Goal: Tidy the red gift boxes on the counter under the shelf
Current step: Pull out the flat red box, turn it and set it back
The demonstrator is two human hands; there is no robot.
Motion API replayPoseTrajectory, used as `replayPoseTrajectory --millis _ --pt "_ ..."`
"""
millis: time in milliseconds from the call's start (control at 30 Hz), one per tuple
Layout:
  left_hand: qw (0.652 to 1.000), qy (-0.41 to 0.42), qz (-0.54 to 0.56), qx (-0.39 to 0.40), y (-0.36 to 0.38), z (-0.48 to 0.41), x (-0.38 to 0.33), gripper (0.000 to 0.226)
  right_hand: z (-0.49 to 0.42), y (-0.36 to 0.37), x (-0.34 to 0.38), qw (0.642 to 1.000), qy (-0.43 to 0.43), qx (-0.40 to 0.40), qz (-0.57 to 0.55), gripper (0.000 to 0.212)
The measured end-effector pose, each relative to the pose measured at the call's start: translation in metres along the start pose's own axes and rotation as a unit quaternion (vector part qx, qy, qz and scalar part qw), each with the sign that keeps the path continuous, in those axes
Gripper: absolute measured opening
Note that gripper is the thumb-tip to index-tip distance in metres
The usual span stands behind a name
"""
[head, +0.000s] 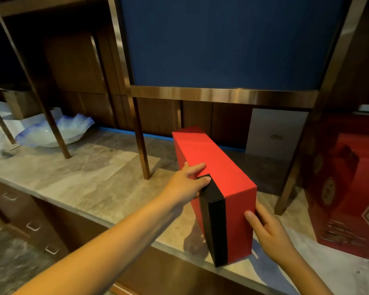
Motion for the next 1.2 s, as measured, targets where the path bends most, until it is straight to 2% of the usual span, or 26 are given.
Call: replayPoseTrajectory --millis 100,200,267,300,433,533,633,767,933,967,1033,1100,1167,1200 --pt "1.000 0.010 -0.005 -0.019 0.005 -0.006 -0.005 0.053 0.001 0.006 0.007 0.997 -0.016 -0.063 -0.046 0.040" --pt "0.998 0.017 -0.057 -0.016 0.013 -0.011 -0.007 0.057 0.001 0.015 0.015 0.984 -0.017 -0.106 -0.141 0.030" --pt "0.995 0.021 -0.099 -0.016 0.013 -0.012 -0.008 0.058 -0.001 0.022 0.021 0.981 -0.018 -0.104 -0.166 0.052" --pt "0.993 0.020 -0.112 -0.016 0.013 -0.013 -0.008 0.058 -0.002 0.023 0.025 0.984 -0.020 -0.110 -0.139 0.067" --pt "0.993 -0.011 -0.116 0.001 0.013 -0.015 -0.004 0.054 -0.011 0.017 0.049 0.981 -0.054 -0.162 0.095 0.109" --pt "0.996 -0.033 -0.080 -0.005 0.014 -0.016 -0.003 0.026 -0.023 0.017 0.056 0.976 -0.053 -0.139 0.157 0.117" --pt "0.998 -0.029 -0.054 -0.020 0.015 -0.020 0.001 0.028 -0.028 0.012 0.056 0.970 -0.030 -0.149 0.191 0.112" --pt "0.999 -0.015 -0.026 -0.010 0.023 -0.020 -0.003 0.031 -0.027 0.009 0.055 0.961 -0.008 -0.193 0.200 0.089" --pt "0.999 0.021 0.026 0.005 0.007 -0.032 0.002 0.031 -0.030 -0.004 0.065 0.964 -0.059 -0.226 0.130 0.069" --pt "0.999 0.025 0.034 -0.009 -0.003 -0.040 0.005 0.037 -0.031 -0.009 0.067 0.963 -0.064 -0.231 0.122 0.067" --pt "0.998 0.019 0.026 -0.046 -0.029 -0.063 0.016 0.065 -0.032 -0.021 0.073 0.963 -0.066 -0.238 0.111 0.060" --pt "0.996 0.013 0.028 -0.078 -0.059 -0.091 0.028 0.080 -0.031 -0.031 0.083 0.961 -0.069 -0.244 0.108 0.054" --pt "0.995 0.017 0.047 -0.083 -0.085 -0.118 0.039 0.086 -0.029 -0.040 0.091 0.961 -0.071 -0.247 0.106 0.049" --pt "0.996 0.031 0.054 -0.071 -0.097 -0.129 0.043 0.079 -0.028 -0.044 0.094 0.963 -0.070 -0.241 0.102 0.047"
Point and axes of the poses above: each hand's wrist, its own z-axis away from the middle knuckle, its own y-axis out of the palm, x = y × z, the point moved 8 cm from there along -z, towards the middle knuckle, and after that the axes turned 10 degrees about x, right-handed, at the moved point
